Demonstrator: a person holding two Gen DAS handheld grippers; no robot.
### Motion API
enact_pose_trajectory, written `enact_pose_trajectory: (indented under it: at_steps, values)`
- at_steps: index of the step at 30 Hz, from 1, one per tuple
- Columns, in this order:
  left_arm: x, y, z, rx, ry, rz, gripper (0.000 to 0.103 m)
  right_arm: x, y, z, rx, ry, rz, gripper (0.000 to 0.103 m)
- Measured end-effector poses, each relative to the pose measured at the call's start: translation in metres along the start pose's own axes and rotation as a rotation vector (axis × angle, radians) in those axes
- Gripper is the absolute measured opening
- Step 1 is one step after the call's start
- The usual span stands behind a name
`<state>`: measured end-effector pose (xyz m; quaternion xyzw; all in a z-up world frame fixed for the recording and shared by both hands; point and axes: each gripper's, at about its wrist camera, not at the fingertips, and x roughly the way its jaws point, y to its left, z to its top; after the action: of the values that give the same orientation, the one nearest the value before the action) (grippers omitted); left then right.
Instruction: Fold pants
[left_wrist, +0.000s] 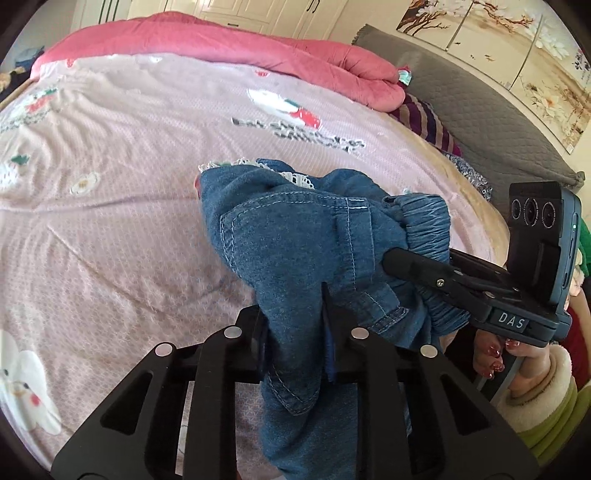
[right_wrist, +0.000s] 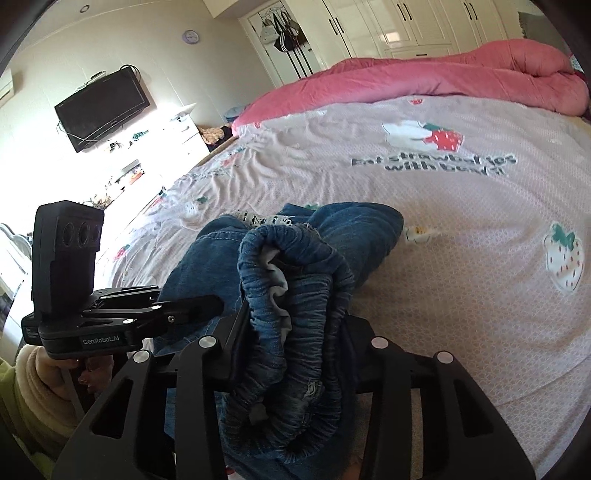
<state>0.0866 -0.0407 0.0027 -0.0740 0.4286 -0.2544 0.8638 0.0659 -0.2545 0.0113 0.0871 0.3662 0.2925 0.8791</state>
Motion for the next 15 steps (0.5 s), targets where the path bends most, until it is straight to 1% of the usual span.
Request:
enact_pose_trajectory:
  at_steps: [7, 10, 15]
  values:
    - [-0.016, 0.003, 0.027, 0.029, -0.068, 0.051, 0.014, 0.005, 0.012, 0.029, -0.039, -0.042, 0.001, 0.039]
    - [-0.018, 0.009, 0.041, 0.033, -0.088, 0.071, 0.014, 0.012, 0.014, 0.044, -0.05, -0.055, 0.0, 0.039]
    - [-0.011, 0.019, 0.061, 0.037, -0.102, 0.1, 0.014, 0.03, 0.012, 0.066, -0.054, -0.054, -0.015, 0.038]
